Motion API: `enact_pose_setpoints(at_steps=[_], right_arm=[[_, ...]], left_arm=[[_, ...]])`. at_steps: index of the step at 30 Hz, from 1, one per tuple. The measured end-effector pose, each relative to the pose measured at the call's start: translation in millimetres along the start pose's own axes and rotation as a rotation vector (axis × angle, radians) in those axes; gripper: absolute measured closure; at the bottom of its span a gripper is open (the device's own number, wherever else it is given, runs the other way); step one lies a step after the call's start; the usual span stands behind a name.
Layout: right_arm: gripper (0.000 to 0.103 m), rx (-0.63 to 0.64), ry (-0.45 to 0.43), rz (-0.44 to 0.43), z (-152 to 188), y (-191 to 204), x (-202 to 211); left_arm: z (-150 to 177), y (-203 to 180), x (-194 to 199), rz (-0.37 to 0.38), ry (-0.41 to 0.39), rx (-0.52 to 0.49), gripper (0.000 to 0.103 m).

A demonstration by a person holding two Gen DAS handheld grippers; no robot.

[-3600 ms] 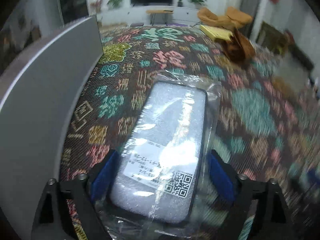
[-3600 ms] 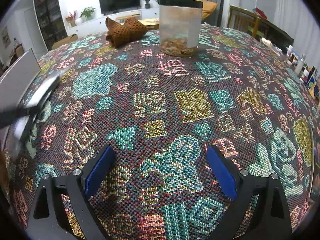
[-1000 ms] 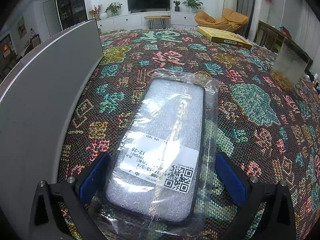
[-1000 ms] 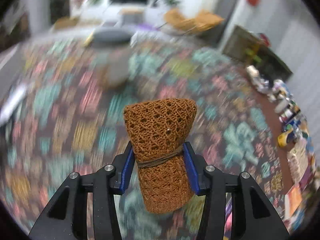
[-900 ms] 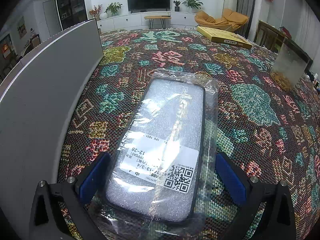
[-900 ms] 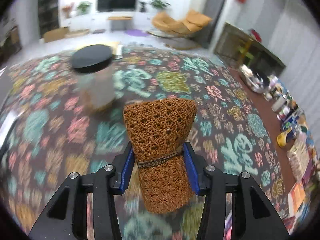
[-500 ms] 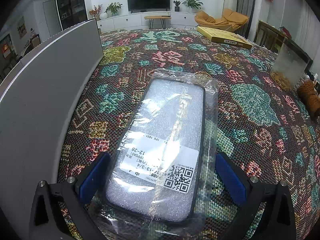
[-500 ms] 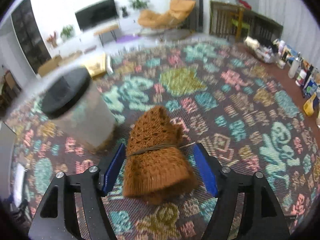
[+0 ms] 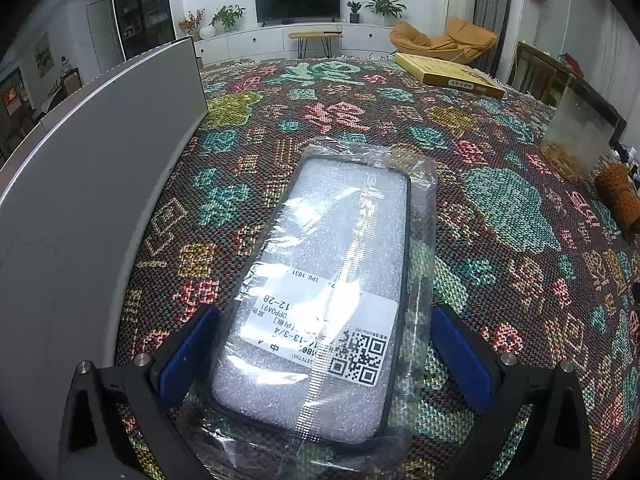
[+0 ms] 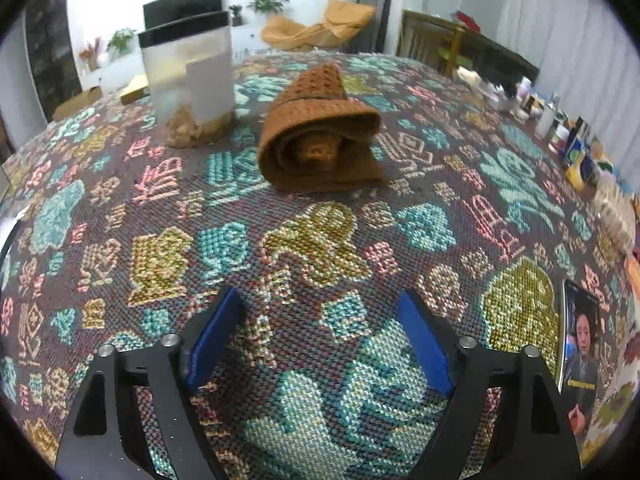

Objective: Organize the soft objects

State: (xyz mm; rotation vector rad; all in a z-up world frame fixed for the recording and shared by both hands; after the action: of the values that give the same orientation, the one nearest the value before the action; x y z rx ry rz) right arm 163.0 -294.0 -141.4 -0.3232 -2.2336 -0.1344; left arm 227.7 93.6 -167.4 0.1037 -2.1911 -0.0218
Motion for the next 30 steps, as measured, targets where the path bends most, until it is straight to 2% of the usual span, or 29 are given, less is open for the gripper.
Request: enact_pose_setpoints(at_steps=[1, 5, 30], right_arm=[[0.011, -0.022, -0.001, -0.020, -0.3, -3.8, 0.0], [0.010, -0.011, 0.000, 0.020, -1.3, -6.1, -2.5], [0.009, -0.023, 0.003, 0.019, -2.3, -8.0, -6.8]], left_arm=[[-0.1, 0.1, -0.4, 0.000, 0.000, -0.001, 0.000], [0.0, 0.3, -0.4, 0.001, 0.000, 0.000, 0.000], [-0.2, 0.3, -0.8, 0.001, 0.000, -0.001, 0.000]])
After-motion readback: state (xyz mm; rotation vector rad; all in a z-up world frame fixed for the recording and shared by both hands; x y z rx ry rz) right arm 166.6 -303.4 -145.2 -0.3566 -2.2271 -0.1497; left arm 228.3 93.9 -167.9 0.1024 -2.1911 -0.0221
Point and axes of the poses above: each gripper's, at about its wrist camera, not at the fingertips, and x roughly against the way its jaws point, y to its left, z to its underside, the point moved 6 cm from there along -x, roughly the way its jaws point, and after that the axes turned 3 degrees about -z, right-handed, at the moved point
